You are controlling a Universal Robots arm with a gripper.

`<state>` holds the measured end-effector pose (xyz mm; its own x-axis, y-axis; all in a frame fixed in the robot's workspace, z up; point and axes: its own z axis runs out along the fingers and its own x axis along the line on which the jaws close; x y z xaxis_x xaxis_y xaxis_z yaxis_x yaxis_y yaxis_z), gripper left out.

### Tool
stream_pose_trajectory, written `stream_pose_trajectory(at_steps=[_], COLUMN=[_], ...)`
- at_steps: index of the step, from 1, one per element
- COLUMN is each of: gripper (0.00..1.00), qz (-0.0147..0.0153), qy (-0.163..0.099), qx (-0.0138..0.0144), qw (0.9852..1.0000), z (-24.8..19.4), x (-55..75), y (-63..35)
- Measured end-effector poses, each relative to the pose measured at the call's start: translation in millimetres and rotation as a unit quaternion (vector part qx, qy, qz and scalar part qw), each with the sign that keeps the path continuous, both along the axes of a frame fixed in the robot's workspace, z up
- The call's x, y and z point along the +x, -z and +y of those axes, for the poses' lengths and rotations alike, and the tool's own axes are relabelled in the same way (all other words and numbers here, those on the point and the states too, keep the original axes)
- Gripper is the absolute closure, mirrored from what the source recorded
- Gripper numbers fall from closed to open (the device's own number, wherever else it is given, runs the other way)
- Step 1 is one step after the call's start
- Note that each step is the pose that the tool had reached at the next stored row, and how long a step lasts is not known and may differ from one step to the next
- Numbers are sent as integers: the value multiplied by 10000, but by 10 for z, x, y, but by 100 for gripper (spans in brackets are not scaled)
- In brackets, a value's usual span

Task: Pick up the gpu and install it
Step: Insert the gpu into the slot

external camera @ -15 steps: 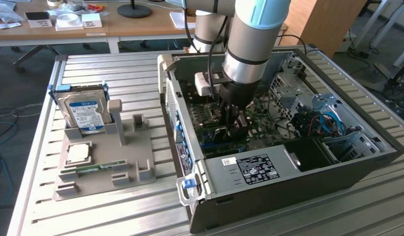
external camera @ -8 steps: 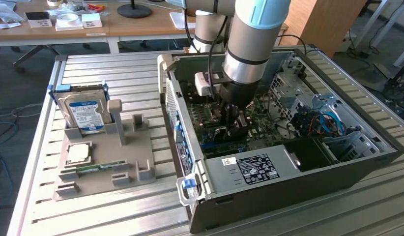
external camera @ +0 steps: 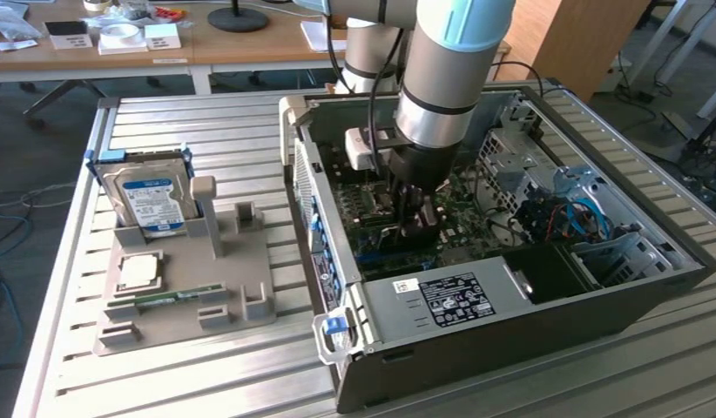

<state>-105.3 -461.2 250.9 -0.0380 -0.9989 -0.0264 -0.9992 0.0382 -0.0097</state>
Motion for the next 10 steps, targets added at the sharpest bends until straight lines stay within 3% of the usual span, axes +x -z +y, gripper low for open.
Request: stream_pose_trajectory(at_steps=[1, 3, 10], gripper=[62, 74, 74], qz=[0, 0, 1], qy=[0, 0, 0], qx=[0, -1, -2], qw=[10000, 10000, 10000], z=[0, 0, 0], x=[0, 0, 0], y=[0, 0, 4])
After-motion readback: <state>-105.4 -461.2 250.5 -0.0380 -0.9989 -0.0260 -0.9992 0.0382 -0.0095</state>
